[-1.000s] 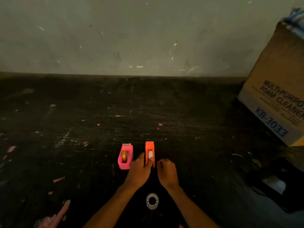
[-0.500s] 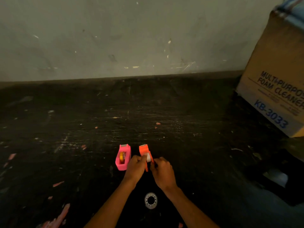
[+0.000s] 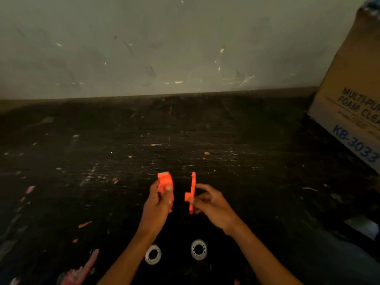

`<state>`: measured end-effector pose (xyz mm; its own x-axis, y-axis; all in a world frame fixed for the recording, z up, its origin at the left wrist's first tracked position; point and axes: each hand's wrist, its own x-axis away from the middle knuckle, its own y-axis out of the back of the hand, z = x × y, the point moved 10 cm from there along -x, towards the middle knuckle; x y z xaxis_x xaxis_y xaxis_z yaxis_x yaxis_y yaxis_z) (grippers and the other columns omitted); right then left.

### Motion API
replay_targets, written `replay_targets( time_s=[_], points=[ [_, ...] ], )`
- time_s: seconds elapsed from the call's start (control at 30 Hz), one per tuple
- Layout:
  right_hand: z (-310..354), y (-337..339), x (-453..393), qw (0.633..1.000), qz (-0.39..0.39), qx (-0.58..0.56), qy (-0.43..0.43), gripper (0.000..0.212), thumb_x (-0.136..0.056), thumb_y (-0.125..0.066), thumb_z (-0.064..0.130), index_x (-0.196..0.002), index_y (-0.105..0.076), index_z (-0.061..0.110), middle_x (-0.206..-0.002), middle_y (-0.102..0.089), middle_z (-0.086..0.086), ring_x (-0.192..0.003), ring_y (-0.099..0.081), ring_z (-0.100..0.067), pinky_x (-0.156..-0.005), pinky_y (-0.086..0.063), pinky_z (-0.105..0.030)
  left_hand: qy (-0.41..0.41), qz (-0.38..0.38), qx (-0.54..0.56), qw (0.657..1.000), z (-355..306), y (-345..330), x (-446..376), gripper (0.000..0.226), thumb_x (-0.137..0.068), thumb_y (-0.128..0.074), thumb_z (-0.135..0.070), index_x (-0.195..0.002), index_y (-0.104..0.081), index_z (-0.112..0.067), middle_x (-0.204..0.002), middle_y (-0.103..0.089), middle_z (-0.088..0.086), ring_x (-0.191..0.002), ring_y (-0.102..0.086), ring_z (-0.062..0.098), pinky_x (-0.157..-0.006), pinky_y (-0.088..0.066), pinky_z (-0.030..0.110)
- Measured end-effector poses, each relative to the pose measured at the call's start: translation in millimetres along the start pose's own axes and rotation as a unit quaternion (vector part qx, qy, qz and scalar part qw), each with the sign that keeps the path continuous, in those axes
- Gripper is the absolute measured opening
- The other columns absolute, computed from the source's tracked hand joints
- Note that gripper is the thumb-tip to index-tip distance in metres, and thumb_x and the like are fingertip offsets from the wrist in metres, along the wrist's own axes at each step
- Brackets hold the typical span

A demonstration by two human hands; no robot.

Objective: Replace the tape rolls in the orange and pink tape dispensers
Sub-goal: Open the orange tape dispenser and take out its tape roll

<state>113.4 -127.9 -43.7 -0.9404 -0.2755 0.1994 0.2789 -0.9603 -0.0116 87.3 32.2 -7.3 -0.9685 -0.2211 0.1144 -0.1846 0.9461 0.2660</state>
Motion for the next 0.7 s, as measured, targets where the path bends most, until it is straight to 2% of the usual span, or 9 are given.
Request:
replay_targets(
  time_s=[0.07, 0.17, 0.23, 0.37, 0.43, 0.5, 0.57, 0.63, 0.7],
  points=[
    [-13, 13, -16, 0.996, -0.037, 0.074, -0.03, 0.035, -0.078, -0.074, 0.018, -0.111, -0.062, 0.018, -0.081, -0.072, -0.001, -0.064, -0.068, -0.006, -0.059, -0.055, -0.02, 0.018, -0.041, 0.046, 0.998, -3, 27, 0, 0.032, -0.092, -0.048, -0.037, -0.123, -0.048, -0.032, -0.101, -0.063, -0.003, -0.088, -0.061, 0.011, -0.081, -0.05, 0.035],
    [-28, 27, -40, 0.959, -0.09, 0.259, -0.071, 0.038, -0.071, -0.073, 0.038, -0.105, -0.066, 0.021, -0.098, -0.073, -0.001, -0.087, -0.068, -0.012, -0.078, -0.055, -0.03, 0.052, -0.05, 0.092, 0.993, -5, 43, 12, 0.016, -0.093, -0.044, -0.032, -0.096, -0.058, -0.025, -0.076, -0.057, 0.0, -0.065, -0.052, 0.016, -0.061, -0.042, 0.032],
    [-32, 22, -51, 0.934, -0.095, 0.333, -0.088, 0.038, -0.076, -0.069, 0.039, -0.107, -0.064, 0.018, -0.108, -0.069, -0.006, -0.095, -0.066, -0.019, -0.078, -0.051, -0.03, 0.077, -0.043, 0.113, 0.99, -2, 43, 24, 0.021, -0.092, -0.042, -0.029, -0.078, -0.055, -0.021, -0.064, -0.047, 0.002, -0.057, -0.042, 0.015, -0.054, -0.032, 0.031],
    [-42, 9, -60, 0.898, -0.073, 0.421, -0.109, 0.043, -0.081, -0.062, 0.041, -0.115, -0.057, 0.017, -0.119, -0.062, -0.012, -0.106, -0.061, -0.027, -0.091, -0.052, -0.04, 0.153, -0.041, 0.167, 0.973, 19, 36, 42, 0.021, -0.09, -0.042, -0.03, -0.08, -0.058, -0.022, -0.061, -0.047, 0.003, -0.055, -0.041, 0.016, -0.052, -0.03, 0.029],
    [-40, 11, -54, 0.889, -0.072, 0.441, -0.101, 0.046, -0.082, -0.06, 0.045, -0.12, -0.054, 0.02, -0.121, -0.057, -0.01, -0.109, -0.059, -0.028, -0.091, -0.05, -0.041, 0.168, -0.039, 0.18, 0.968, 24, 31, 48, 0.022, -0.09, -0.043, -0.027, -0.076, -0.059, -0.021, -0.057, -0.047, 0.001, -0.055, -0.042, 0.016, -0.053, -0.031, 0.03],
    [-25, 14, -39, 0.903, -0.097, 0.416, -0.05, 0.037, -0.085, -0.058, 0.045, -0.114, -0.059, 0.023, -0.113, -0.06, -0.007, -0.101, -0.062, -0.023, -0.084, -0.051, -0.039, 0.181, -0.042, 0.199, 0.962, 31, 26, 53, 0.023, -0.09, -0.044, -0.025, -0.072, -0.057, -0.019, -0.055, -0.047, 0.001, -0.055, -0.042, 0.016, -0.053, -0.031, 0.031],
    [-10, 8, -15, 0.95, -0.084, 0.3, 0.011, 0.017, -0.086, -0.062, 0.034, -0.1, -0.067, 0.025, -0.098, -0.07, -0.001, -0.085, -0.066, -0.009, -0.077, -0.054, -0.032, 0.192, -0.04, 0.211, 0.958, 39, 17, 57, 0.024, -0.091, -0.045, -0.027, -0.072, -0.057, -0.017, -0.057, -0.051, 0.001, -0.056, -0.046, 0.016, -0.053, -0.033, 0.031],
    [-1, -16, 17, 0.982, -0.001, 0.188, 0.033, 0.007, -0.085, -0.067, 0.022, -0.092, -0.068, 0.025, -0.081, -0.07, 0.003, -0.068, -0.063, 0.0, -0.065, -0.051, -0.02, 0.191, -0.018, 0.239, 0.952, 41, 1, 60, 0.021, -0.09, -0.048, -0.022, -0.075, -0.062, -0.016, -0.064, -0.059, 0.003, -0.062, -0.053, 0.015, -0.06, -0.039, 0.03],
    [1, -34, 45, 0.991, 0.056, 0.119, 0.025, 0.013, -0.085, -0.066, 0.014, -0.095, -0.067, 0.024, -0.081, -0.071, -0.003, -0.07, -0.065, -0.004, -0.064, -0.052, -0.018, 0.191, 0.026, 0.27, 0.943, 43, -20, 64, 0.017, -0.089, -0.051, -0.013, -0.083, -0.068, -0.013, -0.075, -0.069, 0.008, -0.072, -0.061, 0.017, -0.073, -0.046, 0.032]
  ],
)
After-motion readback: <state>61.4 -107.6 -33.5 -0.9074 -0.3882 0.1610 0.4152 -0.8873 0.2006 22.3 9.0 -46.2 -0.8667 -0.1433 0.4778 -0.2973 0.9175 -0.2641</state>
